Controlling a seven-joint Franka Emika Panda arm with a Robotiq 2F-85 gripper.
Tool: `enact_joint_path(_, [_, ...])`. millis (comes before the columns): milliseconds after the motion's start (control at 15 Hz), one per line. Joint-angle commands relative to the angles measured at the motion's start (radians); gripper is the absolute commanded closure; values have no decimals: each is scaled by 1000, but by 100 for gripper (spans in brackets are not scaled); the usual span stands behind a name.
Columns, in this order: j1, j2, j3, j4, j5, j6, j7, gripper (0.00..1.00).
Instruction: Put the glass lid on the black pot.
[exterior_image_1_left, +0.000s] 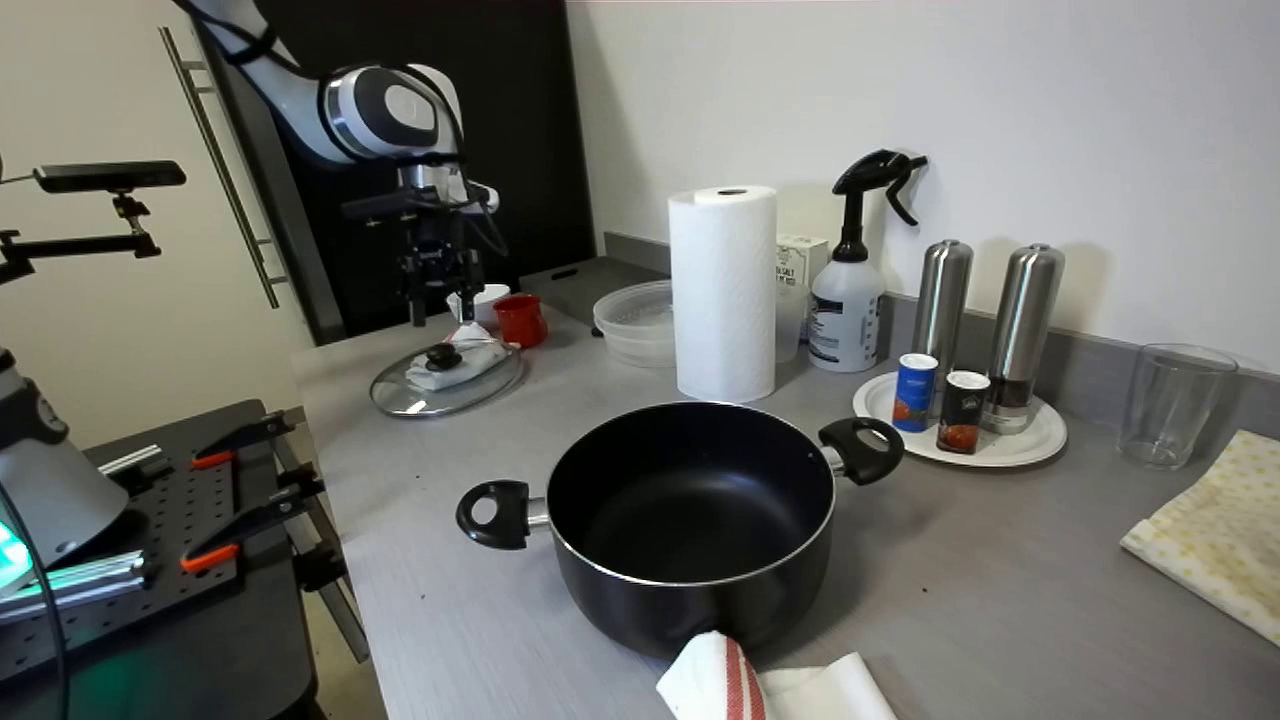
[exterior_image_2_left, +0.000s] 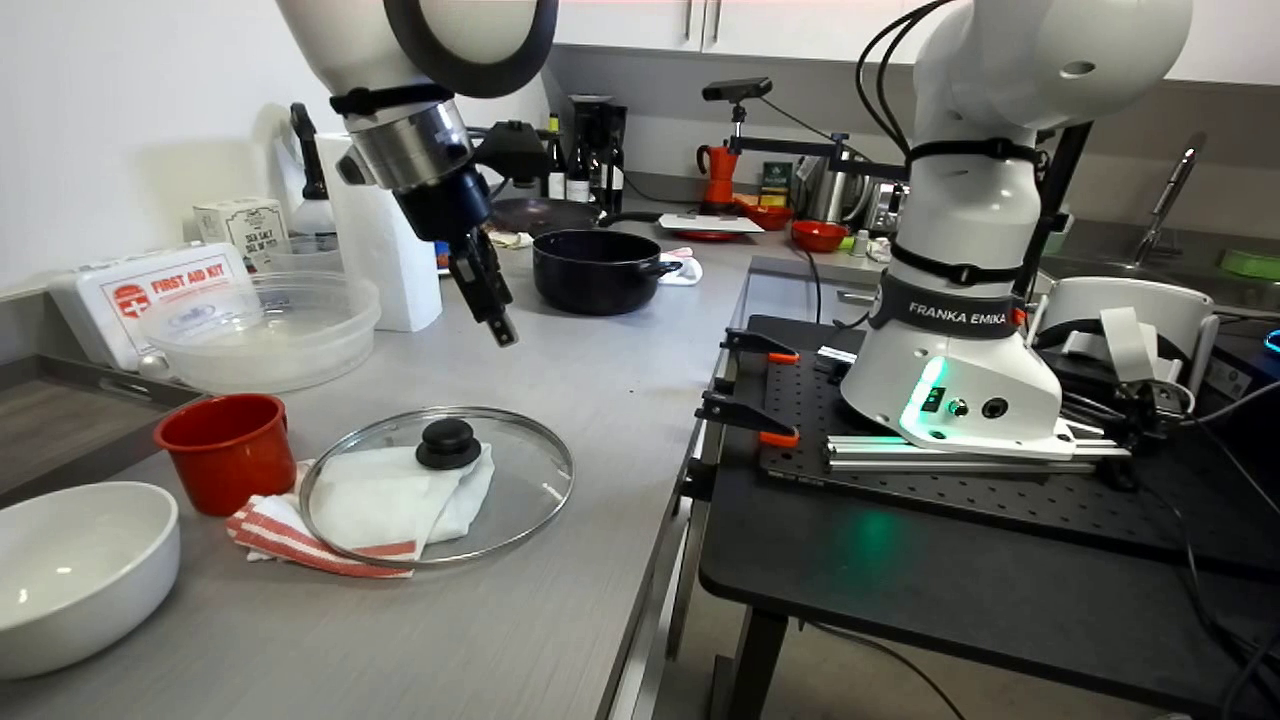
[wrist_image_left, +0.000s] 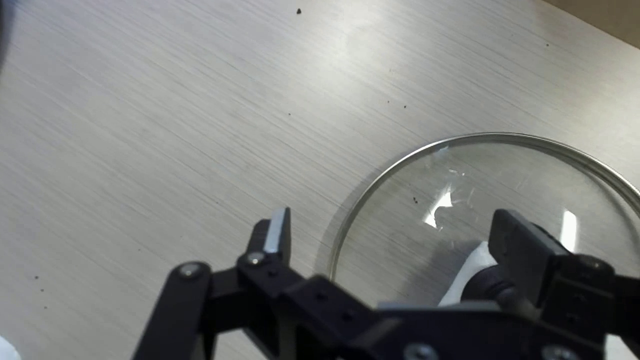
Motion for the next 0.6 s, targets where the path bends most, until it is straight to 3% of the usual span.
enact_joint_path(0, [25, 68, 13, 37, -32, 36, -73, 0])
enact_joint_path(533, [60, 146, 55, 49, -38, 79, -217, 0])
